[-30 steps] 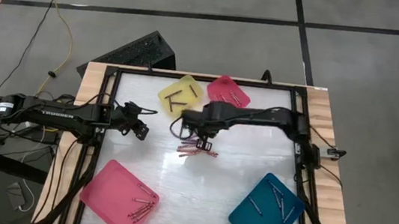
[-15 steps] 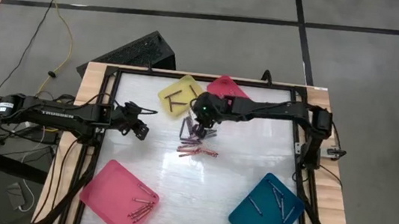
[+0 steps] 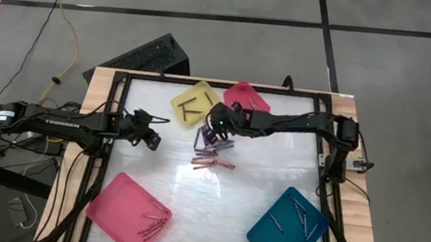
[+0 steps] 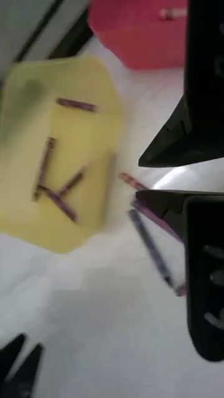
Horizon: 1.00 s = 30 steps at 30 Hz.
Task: Sort crayons
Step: Put the red crayon into the pink bin
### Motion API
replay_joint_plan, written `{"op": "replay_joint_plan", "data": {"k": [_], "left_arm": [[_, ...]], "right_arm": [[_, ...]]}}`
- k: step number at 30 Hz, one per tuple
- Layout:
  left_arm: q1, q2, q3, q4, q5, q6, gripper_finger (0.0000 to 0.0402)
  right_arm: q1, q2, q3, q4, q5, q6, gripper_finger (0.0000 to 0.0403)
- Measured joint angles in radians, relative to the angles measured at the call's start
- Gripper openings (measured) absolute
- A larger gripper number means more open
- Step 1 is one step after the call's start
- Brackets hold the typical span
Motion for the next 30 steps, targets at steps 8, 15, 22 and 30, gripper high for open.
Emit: {"op": "replay_joint_plan", "data": {"k": [8, 15, 22, 30], "left_arm": [[0.000, 0.000, 0.000, -0.001, -0.005, -0.028, 0.0133], [0.000, 0.000, 0.000, 0.005, -0.002, -0.030, 0.0133], [0.000, 0.000, 0.000, 0.007, -0.004, -0.023, 0.0133], [0.000, 0.000, 0.000, 0.005, 0.003, -0.025, 0.0133]], "right_arm": [[0.011, 0.095, 0.010, 0.068, 0.002, 0.053, 0.0063], [0.017, 0.143, 0.011, 0.135, 0.001, 0.065, 0.0063], [0.018, 0.202, 0.009, 0.168, -0.012, 0.114, 0.0063], [0.017, 0.243, 0.019, 0.153, -0.029, 0.164, 0.0063]]}}
